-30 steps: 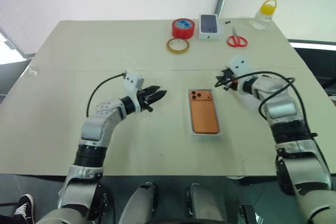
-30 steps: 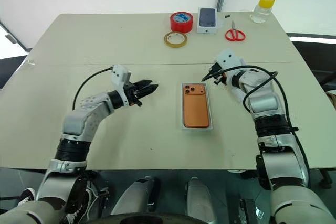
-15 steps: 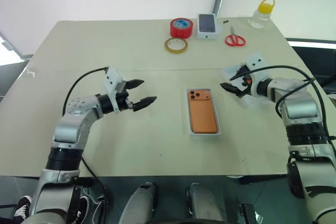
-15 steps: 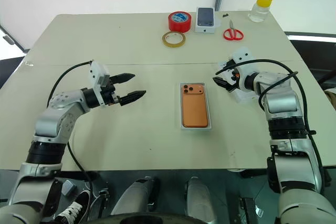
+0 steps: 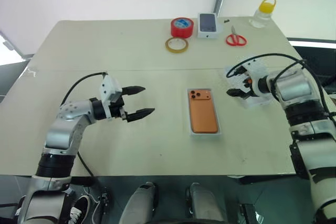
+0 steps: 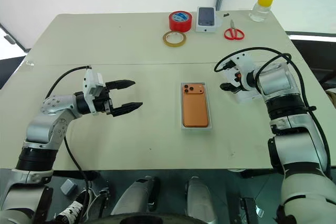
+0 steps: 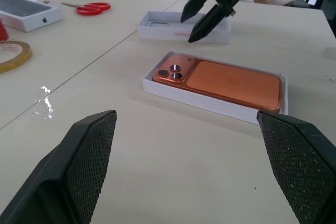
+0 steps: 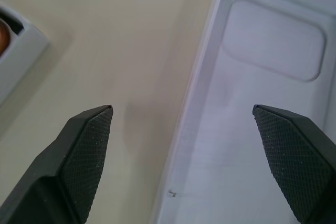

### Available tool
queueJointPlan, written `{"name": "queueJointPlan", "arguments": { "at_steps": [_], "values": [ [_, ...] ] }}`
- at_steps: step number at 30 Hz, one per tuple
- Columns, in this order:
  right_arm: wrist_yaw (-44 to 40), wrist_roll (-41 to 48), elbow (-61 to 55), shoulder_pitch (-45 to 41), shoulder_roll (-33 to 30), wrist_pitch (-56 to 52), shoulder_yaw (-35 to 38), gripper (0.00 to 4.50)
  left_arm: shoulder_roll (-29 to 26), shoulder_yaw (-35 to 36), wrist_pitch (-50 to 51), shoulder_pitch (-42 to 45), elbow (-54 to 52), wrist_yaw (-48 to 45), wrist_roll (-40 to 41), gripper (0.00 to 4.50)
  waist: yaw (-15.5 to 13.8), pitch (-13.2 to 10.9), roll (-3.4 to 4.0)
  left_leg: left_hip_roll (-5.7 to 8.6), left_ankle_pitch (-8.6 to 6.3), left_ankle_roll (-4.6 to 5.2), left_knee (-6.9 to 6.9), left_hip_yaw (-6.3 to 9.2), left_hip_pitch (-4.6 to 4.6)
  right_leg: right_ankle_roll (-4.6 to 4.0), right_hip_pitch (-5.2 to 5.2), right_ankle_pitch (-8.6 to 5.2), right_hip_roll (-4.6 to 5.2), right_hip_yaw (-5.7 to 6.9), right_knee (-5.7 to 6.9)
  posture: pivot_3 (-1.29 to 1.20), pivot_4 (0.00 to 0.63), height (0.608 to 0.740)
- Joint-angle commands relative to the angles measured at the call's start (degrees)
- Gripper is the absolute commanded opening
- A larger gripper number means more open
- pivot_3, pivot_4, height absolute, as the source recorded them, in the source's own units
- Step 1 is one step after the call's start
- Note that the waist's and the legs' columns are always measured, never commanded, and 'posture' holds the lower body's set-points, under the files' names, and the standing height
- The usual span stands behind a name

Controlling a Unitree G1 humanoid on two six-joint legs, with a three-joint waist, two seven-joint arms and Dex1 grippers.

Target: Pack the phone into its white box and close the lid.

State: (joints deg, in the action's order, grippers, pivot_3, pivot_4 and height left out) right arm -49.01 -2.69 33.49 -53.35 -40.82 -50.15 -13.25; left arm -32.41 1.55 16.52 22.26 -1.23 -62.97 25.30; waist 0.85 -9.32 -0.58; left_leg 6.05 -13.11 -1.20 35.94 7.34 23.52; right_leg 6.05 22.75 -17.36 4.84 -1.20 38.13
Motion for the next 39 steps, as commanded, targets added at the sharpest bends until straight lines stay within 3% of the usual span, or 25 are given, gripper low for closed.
{"name": "queueJointPlan", "arguments": {
  "at_steps": [1, 16, 20, 26, 35, 39],
  "values": [
    [-0.84, -0.36, 1.17, -3.65, 0.23, -3.93, -0.28, 4.47, 0.16, 0.98, -0.79, -0.62, -2.56, 0.64, 1.1, 4.5, 0.06, -0.01, 0.02, 0.0, 0.0, -0.01, 0.0, 0.0, 0.01, 0.0, 0.01, 0.0, 0.0, 0.0, 0.0, 0.0, 0.15, 0.74],
    [1.79, -0.09, -1.81, -4.77, 1.96, -13.36, -1.15, 4.47, 2.99, 0.35, -0.2, -3.71, -5.82, 4.75, 1.4, 4.5, 0.14, -0.01, 0.02, -0.01, 0.0, 0.0, -0.01, 0.0, 0.01, 0.0, 0.04, 0.0, -0.02, -0.01, 0.03, 0.0, 0.15, 0.74],
    [2.97, -0.47, -1.87, -4.07, 2.05, -12.63, -1.17, 3.2, 3.49, 0.28, 0.82, -4.14, -6.69, 5.93, 1.75, 4.5, 0.14, -0.01, 0.02, -0.01, 0.0, 0.0, -0.01, 0.0, 0.01, 0.0, 0.04, 0.0, -0.02, -0.01, 0.03, 0.0, 0.15, 0.74],
    [4.82, -0.29, -3.09, -3.44, 2.35, -13.33, -0.56, 0.06, 3.51, 0.02, 1.81, -4.47, -7.59, 6.8, 2.11, 4.5, 0.22, -0.01, 0.02, -0.02, 0.0, 0.0, -0.01, 0.0, 0.01, 0.0, 0.04, 0.0, -0.03, -0.01, 0.03, 0.0, 0.15, 0.74],
    [7.22, 1.92, -5.55, -1.84, 3.13, -16.84, 2.17, 0.02, 3.21, 0.44, 2.41, -3.35, -6.3, 7.13, 2.13, 4.5, 0.21, -0.01, 0.02, -0.02, 0.0, 0.0, -0.01, 0.0, 0.01, 0.0, 0.03, 0.0, -0.04, -0.01, 0.03, 0.0, 0.15, 0.74],
    [8.72, 4.75, -5.93, -3.29, 5.11, -19.66, 6.74, 0.02, 3.32, 0.55, 2.9, -2.46, -5.44, 7.35, 2.09, 4.5, 0.23, -0.01, 0.02, -0.02, 0.0, 0.0, 0.0, 0.0, 0.01, 0.0, 0.03, 0.0, -0.04, -0.01, 0.03, 0.0, 0.15, 0.74]
  ]
}}
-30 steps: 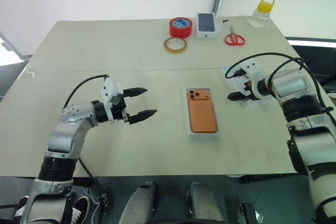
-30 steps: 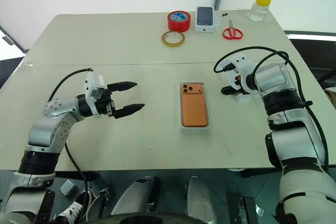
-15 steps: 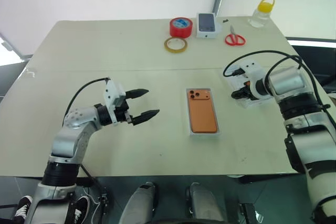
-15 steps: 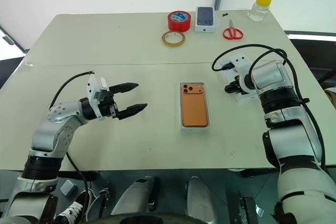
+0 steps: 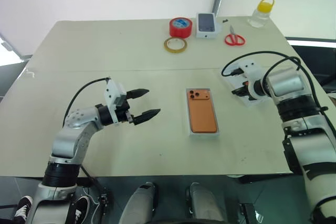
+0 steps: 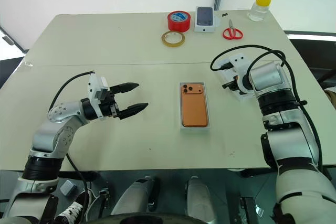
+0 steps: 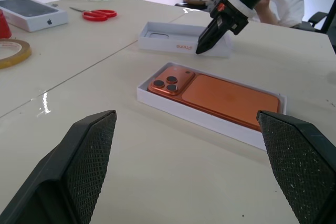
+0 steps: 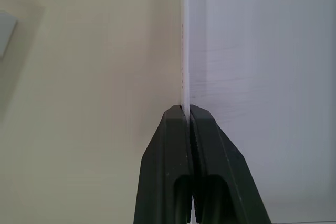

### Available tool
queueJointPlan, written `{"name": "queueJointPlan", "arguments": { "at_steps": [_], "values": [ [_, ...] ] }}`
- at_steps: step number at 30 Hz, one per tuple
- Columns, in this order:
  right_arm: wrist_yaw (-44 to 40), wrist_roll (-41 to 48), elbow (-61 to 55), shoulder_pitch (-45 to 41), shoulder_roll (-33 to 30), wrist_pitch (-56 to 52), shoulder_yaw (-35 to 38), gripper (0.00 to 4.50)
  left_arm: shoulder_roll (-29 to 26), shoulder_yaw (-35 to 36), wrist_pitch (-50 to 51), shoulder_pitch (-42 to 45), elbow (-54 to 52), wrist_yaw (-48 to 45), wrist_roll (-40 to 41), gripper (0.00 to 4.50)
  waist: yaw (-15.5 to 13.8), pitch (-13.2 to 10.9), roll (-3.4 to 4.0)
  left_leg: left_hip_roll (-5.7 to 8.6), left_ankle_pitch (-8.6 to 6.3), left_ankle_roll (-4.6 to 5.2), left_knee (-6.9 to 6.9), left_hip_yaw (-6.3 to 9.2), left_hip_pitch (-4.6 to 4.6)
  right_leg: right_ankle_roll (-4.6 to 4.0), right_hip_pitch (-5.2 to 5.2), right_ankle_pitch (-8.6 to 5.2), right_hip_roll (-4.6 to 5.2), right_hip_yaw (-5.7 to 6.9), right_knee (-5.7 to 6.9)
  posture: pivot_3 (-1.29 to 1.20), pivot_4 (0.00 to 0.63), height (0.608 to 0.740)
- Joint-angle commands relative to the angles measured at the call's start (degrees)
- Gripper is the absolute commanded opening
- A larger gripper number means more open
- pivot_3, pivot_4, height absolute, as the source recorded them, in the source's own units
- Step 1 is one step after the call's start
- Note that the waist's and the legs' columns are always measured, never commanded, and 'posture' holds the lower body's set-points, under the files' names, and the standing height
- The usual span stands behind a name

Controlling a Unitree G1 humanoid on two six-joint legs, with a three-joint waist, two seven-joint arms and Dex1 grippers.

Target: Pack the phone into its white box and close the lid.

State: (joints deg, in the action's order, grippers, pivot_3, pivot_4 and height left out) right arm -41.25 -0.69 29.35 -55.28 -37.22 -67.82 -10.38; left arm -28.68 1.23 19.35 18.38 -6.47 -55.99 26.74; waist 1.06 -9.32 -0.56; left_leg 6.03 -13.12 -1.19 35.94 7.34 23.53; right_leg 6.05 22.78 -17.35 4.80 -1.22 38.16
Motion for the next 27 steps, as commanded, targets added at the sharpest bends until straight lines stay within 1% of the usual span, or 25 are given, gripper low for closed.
{"name": "queueJointPlan", "arguments": {
  "at_steps": [1, 3, 6, 9, 14, 15, 18, 19, 21, 22, 24, 25, 27],
  "values": [
    [1.68, 3.21, -1.75, -1.93, 2.05, -2.2, 5.09, 0.02, -0.42, 0.91, 0.19, 1.61, -0.04, 0.4, 0.69, 4.5, 0.08, 0.0, 0.0, 0.0, 0.0, 0.0, 0.0, 0.0, 0.0, 0.0, 0.0, 0.0, -0.01, 0.0, 0.0, 0.0, 0.15, 0.74],
    [3.35, 4.34, -1.24, -3.28, 3.31, -1.44, 8.13, 0.02, -0.57, 1.0, 0.24, 1.84, 0.35, 0.26, 0.75, 4.5, 0.19, 0.0, 0.0, -0.01, 0.0, 0.0, -0.01, 0.0, 0.0, 0.0, 0.01, 0.0, -0.01, -0.01, 0.02, 0.0, 0.15, 0.74],
    [6.39, 7.87, 0.01, -5.92, 5.7, 1.38, 16.02, 0.02, -0.77, 1.49, 0.64, 2.46, 1.01, 0.48, 0.96, 4.5, 0.16, -0.02, 0.03, -0.01, 0.0, 0.0, -0.02, -0.03, 0.0, 0.0, 0.05, 0.0, -0.02, -0.04, 0.04, 0.0, 0.15, 0.74],
    [8.18, 13.04, -1.11, -7.18, 8.34, 2.28, 23.99, 0.02, -0.94, 2.35, 1.27, 3.21, 1.54, 1.03, 1.49, 4.5, -0.05, -0.02, 0.03, -0.01, 0.0, 0.0, -0.03, -0.02, 0.0, 0.0, 0.06, 0.0, -0.02, -0.03, 0.04, 0.0, 0.15, 0.74],
    [11.41, 23.5, -8.06, -5.27, 15.19, -5.51, 37.39, 0.02, -1.13, 3.29, 2.87, 4.23, 2.17, 1.99, 2.29, 4.5, -0.05, -0.02, 0.03, -0.01, 0.0, 0.0, -0.04, -0.01, 0.01, 0.0, 0.04, 0.0, -0.01, -0.03, 0.02, 0.0, 0.15, 0.74],
    [11.63, 25.45, -10.01, -4.65, 16.52, -6.8, 38.95, 0.02, -1.08, 3.38, 3.2, 4.4, 2.16, 2.17, 2.43, 4.5, -0.07, -0.02, 0.03, -0.01, 0.0, 0.0, -0.03, -0.01, 0.01, 0.0, 0.04, 0.0, -0.01, -0.03, 0.04, 0.0, 0.15, 0.74],
    [12.38, 29.31, -17.6, -1.65, 19.67, -11.18, 39.0, 0.02, -1.03, 3.5, 4.15, 4.76, 1.93, 2.57, 2.88, 4.5, -0.06, -0.02, 0.03, -0.01, -0.01, 0.02, -0.02, 0.0, 0.01, 0.0, 0.05, 0.0, -0.01, -0.03, 0.04, 0.0, 0.15, 0.74],
    [13.07, 30.9, -20.11, -0.79, 21.4, -13.25, 40.09, 0.02, -1.05, 3.53, 4.29, 4.89, 1.88, 2.71, 2.84, 4.5, -0.05, -0.02, 0.04, -0.01, -0.01, 0.02, -0.02, 0.0, 0.02, 0.0, 0.05, 0.0, 0.0, -0.03, 0.04, 0.0, 0.15, 0.74],
    [15.44, 34.43, -24.2, -0.32, 26.43, -16.84, 45.27, 0.02, -1.04, 3.97, 4.8, 5.22, 1.9, 3.15, 3.1, 4.5, 0.2, -0.02, 0.04, -0.01, -0.01, 0.02, -0.04, 0.0, 0.02, 0.0, 0.09, 0.01, -0.01, -0.04, 0.06, 0.0, 0.15, 0.74],
    [16.9, 35.93, -25.61, -0.95, 29.37, -19.58, 49.19, 0.02, -1.03, 4.24, 5.09, 5.37, 1.85, 3.37, 3.31, 4.5, 0.25, -0.03, 0.05, -0.03, -0.01, 0.02, -0.04, -0.01, 0.02, 0.0, 0.13, 0.01, -0.02, -0.07, 0.13, 0.0, 0.15, 0.74],
    [19.29, 37.04, -28.41, -1.44, 32.74, -23.04, 52.75, 0.02, -1.08, 4.55, 5.39, 5.52, 1.67, 3.63, 3.61, 4.5, 0.22, -0.02, 0.07, -0.05, 0.0, 0.02, -0.03, -0.02, 0.02, 0.0, 0.19, 0.01, -0.04, -0.09, 0.23, 0.0, 0.15, 0.74],
    [19.98, 39.14, -29.46, -0.87, 33.85, -23.98, 53.18, 0.02, -1.05, 4.67, 5.55, 5.54, 1.52, 3.92, 3.83, 4.5, 0.11, -0.02, 0.07, -0.05, 0.0, 0.02, -0.04, -0.02, 0.02, 0.0, 0.2, 0.01, -0.04, -0.09, 0.24, 0.0, 0.15, 0.74],
    [21.18, 43.36, -33.6, 2.5, 35.45, -24.61, 51.16, 0.02, -0.89, 4.68, 5.8, 5.26, 0.93, 4.51, 4.16, 4.5, 0.07, -0.02, 0.08, -0.03, 0.0, 0.02, -0.03, -0.03, 0.04, -0.01, 0.22, 0.01, -0.03, -0.1, 0.24, 0.0, 0.15, 0.74]
  ]
}}
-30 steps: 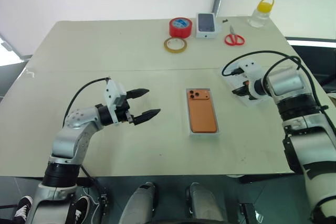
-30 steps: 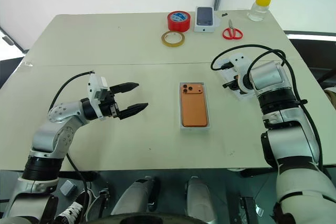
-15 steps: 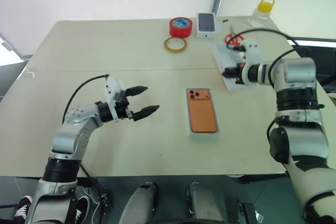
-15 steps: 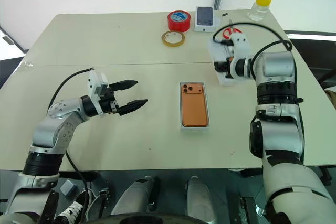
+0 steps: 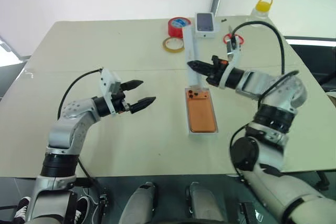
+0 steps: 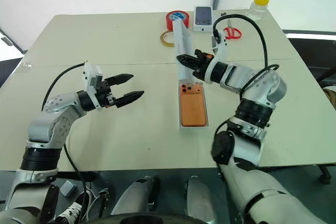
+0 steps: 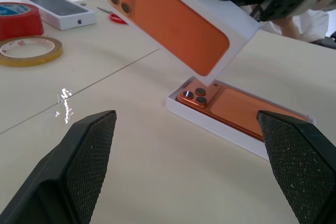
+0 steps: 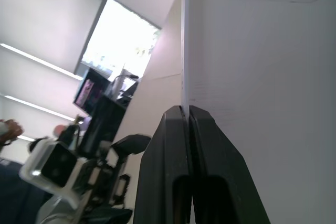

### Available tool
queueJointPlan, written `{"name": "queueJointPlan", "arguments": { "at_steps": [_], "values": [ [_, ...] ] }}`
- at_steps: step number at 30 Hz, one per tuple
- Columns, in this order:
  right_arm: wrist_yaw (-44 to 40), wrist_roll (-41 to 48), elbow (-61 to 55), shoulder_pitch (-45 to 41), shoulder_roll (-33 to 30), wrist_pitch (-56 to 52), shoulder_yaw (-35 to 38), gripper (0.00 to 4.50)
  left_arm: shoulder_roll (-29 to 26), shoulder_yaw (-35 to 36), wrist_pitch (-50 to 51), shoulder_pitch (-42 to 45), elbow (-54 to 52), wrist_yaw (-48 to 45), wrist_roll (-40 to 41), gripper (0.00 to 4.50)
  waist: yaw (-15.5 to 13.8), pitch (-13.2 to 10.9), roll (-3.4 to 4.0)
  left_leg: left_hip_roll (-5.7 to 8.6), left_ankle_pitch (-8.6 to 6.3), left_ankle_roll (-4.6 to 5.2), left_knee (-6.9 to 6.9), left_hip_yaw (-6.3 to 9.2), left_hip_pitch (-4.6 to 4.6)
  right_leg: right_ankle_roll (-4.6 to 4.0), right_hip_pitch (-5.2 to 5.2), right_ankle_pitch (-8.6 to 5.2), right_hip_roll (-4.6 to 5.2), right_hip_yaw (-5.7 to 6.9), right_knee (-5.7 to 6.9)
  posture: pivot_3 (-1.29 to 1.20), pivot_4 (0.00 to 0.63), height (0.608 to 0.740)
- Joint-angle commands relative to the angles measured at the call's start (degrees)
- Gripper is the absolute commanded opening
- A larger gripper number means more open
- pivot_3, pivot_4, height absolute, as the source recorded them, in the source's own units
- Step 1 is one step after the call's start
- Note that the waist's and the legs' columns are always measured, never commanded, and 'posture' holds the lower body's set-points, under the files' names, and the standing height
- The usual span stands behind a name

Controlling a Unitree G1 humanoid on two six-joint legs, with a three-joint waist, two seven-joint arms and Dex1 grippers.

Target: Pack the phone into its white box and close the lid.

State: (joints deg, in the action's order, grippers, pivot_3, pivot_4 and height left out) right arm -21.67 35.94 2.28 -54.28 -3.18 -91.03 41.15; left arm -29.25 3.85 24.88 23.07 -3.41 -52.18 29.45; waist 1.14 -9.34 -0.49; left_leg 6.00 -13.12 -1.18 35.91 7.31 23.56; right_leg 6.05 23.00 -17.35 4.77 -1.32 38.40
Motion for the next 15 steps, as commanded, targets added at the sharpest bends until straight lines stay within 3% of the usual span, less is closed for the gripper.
{"name": "queueJointPlan", "arguments": {
  "at_steps": [1, 7, 15],
  "values": [
    [3.29, 9.28, -7.54, 2.9, 2.56, -1.47, -0.53, 0.02, -0.16, 2.11, 0.32, 0.44, -2.34, 0.94, 1.63, 4.5, -0.06, 0.0, -0.01, 0.01, 0.0, 0.0, 0.0, 0.0, 0.01, 0.0, 0.01, 0.0, 0.01, -0.01, -0.01, 0.0, 0.15, 0.74],
    [11.86, 23.52, -13.04, 14.99, 2.89, -1.47, -7.7, 0.02, 0.63, 2.3, 0.39, -0.15, -3.59, 2.2, 2.38, 4.5, 0.02, 0.0, 0.01, 0.01, 0.0, 0.01, -0.02, -0.01, 0.02, 0.0, 0.01, 0.0, 0.02, -0.02, -0.03, 0.0, 0.15, 0.74],
    [23.99, 43.63, -12.41, 18.66, 0.7, -1.47, -10.53, 0.02, 1.4, 1.81, 0.99, -1.09, -4.49, 3.14, 3.05, 4.5, 0.44, 0.01, 0.06, -0.03, 0.0, 0.02, -0.03, -0.05, 0.02, -0.02, 0.05, 0.01, -0.01, -0.06, 0.01, 0.0, 0.15, 0.74]
  ]
}}
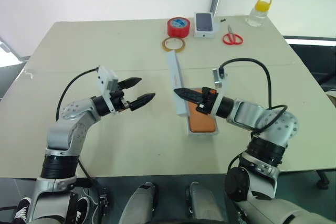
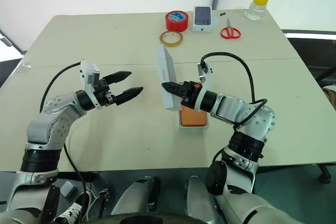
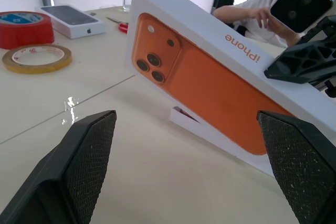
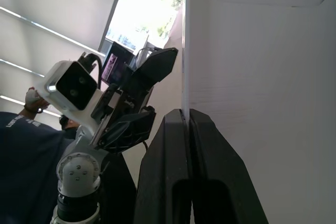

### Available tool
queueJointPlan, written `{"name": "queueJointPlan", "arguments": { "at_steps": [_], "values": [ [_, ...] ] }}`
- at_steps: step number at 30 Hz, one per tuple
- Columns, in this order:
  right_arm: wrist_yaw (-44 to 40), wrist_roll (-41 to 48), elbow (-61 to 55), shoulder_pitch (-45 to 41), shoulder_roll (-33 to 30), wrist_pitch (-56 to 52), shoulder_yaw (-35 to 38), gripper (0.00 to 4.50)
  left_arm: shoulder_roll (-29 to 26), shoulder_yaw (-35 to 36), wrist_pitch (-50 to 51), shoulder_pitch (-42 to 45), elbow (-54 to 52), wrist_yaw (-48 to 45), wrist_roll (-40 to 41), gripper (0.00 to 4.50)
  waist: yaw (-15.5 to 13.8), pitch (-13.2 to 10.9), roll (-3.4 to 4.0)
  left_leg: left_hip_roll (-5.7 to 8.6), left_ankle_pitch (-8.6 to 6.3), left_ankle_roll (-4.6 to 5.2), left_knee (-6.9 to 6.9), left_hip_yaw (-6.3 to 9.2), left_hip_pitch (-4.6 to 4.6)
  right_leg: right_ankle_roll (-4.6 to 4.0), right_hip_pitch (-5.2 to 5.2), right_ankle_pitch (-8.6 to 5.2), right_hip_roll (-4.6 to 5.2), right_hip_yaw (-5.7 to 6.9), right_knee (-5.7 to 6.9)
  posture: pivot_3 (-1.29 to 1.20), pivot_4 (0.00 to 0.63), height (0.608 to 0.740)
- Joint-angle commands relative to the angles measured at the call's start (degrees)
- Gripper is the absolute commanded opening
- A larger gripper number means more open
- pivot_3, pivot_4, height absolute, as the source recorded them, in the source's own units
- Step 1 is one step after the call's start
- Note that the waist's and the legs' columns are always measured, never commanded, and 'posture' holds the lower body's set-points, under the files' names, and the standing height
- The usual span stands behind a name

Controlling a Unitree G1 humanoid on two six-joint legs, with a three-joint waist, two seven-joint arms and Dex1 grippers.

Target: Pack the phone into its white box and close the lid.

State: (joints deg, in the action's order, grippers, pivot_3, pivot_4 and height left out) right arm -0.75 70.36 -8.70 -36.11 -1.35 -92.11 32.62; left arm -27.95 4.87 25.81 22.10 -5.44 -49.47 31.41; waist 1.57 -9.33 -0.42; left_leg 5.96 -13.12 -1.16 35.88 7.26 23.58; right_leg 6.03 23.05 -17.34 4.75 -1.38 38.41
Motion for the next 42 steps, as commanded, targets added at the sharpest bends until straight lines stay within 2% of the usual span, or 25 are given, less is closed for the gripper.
{"name": "queueJointPlan", "arguments": {
  "at_steps": [1, 6, 9, 12, 15, 22, 34, 37, 39, 42],
  "values": [
    [4.58, 11.91, -1.32, 0.78, -1.45, 0.0, -2.61, 0.02, 0.14, 0.8, 0.0, -0.12, -2.46, 0.51, 1.04, 4.5, 0.07, 0.0, 0.0, 0.0, 0.0, 0.0, 0.0, 0.0, 0.0, 0.0, 0.0, 0.0, 0.0, 0.0, -0.01, 0.0, 0.15, 0.74],
    [17.88, 33.55, 0.43, 4.63, -8.07, 11.76, -13.67, 0.02, 0.34, 1.03, 0.11, -0.4, -3.06, 1.02, 1.58, 4.5, 0.74, 0.0, -0.01, -0.01, 0.0, 0.02, 0.01, 0.0, 0.0, 0.0, -0.03, 0.0, 0.01, 0.0, -0.01, 0.0, 0.15, 0.74],
    [21.82, 40.69, -0.68, 8.42, -13.16, 17.6, -20.65, 0.02, 0.49, 1.22, 0.1, -1.15, -3.81, 1.07, 2.05, 4.5, 0.91, 0.0, -0.01, -0.01, -0.01, 0.04, 0.02, 0.0, 0.0, 0.0, -0.08, 0.0, 0.02, 0.01, -0.06, 0.0, 0.15, 0.74],
    [22.98, 42.58, -1.33, 10.64, -16.11, 22.32, -24.28, 0.02, 0.38, 1.59, 0.9, -1.6, -4.49, 1.27, 2.95, 4.5, 0.96, -0.01, -0.02, -0.02, -0.01, 0.06, 0.03, 0.0, 0.0, 0.01, -0.09, 0.0, 0.01, 0.02, -0.07, 0.0, 0.15, 0.74],
    [24.5, 42.64, -1.02, 10.57, -17.6, 26.42, -26.87, 0.0, 0.1, 1.67, 2.94, -2.06, -5.17, 0.33, 5.0, 3.64, 0.97, -0.01, -0.02, -0.04, -0.01, 0.06, 0.06, 0.0, 0.0, 0.0, -0.11, 0.0, -0.04, 0.02, -0.07, 0.0, 0.15, 0.74],
    [25.06, 42.64, 1.11, 10.94, -19.23, 32.12, -28.99, 0.0, 2.02, -2.29, 1.89, -5.54, -7.16, 1.05, 2.75, 0.02, 0.77, -0.01, -0.03, -0.05, -0.05, 0.12, 0.06, 0.0, -0.01, 0.01, -0.21, -0.01, -0.04, 0.04, -0.2, 0.0, 0.15, 0.74],
    [21.71, 40.78, 1.76, 11.82, -23.67, 33.89, -30.68, 0.0, 14.47, -8.84, -4.49, -0.48, 2.67, 7.03, -4.57, 0.02, -0.76, -0.02, -0.06, -0.04, -0.11, 0.22, 0.14, -0.02, -0.02, 0.01, -0.32, -0.01, -0.03, 0.07, -0.3, 0.0, 0.15, 0.74],
    [20.99, 40.74, 2.68, 11.93, -24.22, 35.09, -29.68, 0.95, 15.3, -9.08, -5.0, 0.13, 3.49, 6.78, -5.31, 0.0, -0.61, -0.02, -0.06, -0.04, -0.13, 0.25, 0.14, -0.04, -0.02, 0.02, -0.32, -0.01, -0.04, 0.06, -0.3, 0.0, 0.15, 0.74],
    [20.53, 39.8, 3.09, 11.84, -25.03, 35.36, -29.23, 1.89, 16.11, -9.22, -5.18, 0.87, 4.46, 6.83, -5.55, 0.0, -0.66, -0.02, -0.06, -0.05, -0.13, 0.25, 0.14, -0.04, -0.02, 0.02, -0.31, -0.01, -0.05, 0.07, -0.29, 0.0, 0.15, 0.74],
    [15.02, 31.39, 2.74, 10.33, -28.85, 34.45, -28.49, 3.45, 17.58, -9.95, -5.58, 1.95, 6.15, 6.8, -6.23, 0.0, -0.8, -0.03, -0.06, -0.03, -0.13, 0.25, 0.17, -0.04, -0.01, 0.02, -0.33, -0.01, -0.04, 0.09, -0.29, 0.0, 0.15, 0.74]
  ]
}}
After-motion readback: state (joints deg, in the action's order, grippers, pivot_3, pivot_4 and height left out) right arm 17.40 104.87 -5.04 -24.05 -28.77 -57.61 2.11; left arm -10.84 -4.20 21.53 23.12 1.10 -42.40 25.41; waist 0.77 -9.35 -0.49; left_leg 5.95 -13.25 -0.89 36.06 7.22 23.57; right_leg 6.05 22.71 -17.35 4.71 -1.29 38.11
